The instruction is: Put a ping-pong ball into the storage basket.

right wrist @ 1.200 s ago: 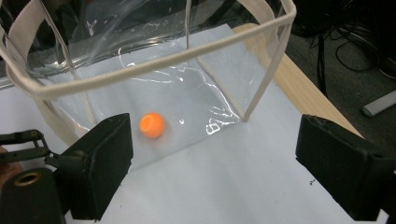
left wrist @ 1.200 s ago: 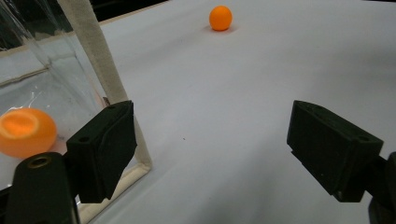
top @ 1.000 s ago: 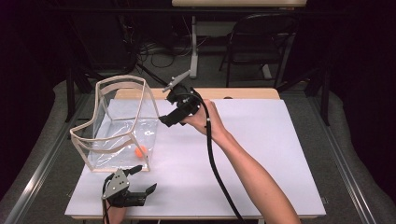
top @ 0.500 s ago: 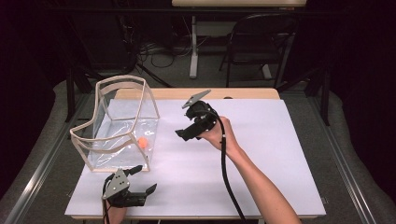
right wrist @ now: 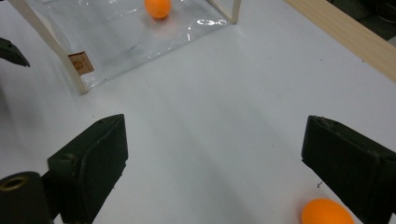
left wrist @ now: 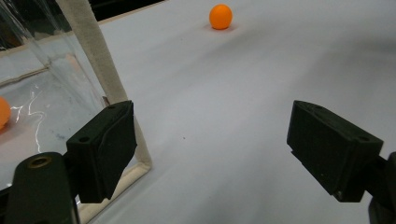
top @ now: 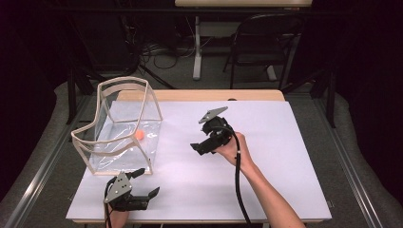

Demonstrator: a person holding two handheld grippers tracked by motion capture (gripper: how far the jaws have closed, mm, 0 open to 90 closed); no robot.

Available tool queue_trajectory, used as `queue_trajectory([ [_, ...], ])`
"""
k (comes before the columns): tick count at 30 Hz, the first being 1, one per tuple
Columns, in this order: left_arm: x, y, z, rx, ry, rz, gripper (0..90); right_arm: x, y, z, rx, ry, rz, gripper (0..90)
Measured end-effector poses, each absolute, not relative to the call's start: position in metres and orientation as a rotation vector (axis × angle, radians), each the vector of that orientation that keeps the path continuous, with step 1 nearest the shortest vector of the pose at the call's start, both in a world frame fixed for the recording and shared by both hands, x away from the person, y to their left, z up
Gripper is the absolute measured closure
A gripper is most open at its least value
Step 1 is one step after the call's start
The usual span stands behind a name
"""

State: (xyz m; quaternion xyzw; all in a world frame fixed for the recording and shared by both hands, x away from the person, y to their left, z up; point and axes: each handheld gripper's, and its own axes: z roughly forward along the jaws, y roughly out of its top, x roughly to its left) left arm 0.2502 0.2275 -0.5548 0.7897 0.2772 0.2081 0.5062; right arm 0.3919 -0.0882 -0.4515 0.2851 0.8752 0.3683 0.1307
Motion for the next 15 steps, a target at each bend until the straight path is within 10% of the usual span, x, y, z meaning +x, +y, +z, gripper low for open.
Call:
queue_trajectory([
  [15, 0.250, 0.227, -0.555, 1.904, 0.674, 0.505, 15.7, 0.369, -0.123, -0.487, 0.900, 2.507, 1.023, 6.4],
])
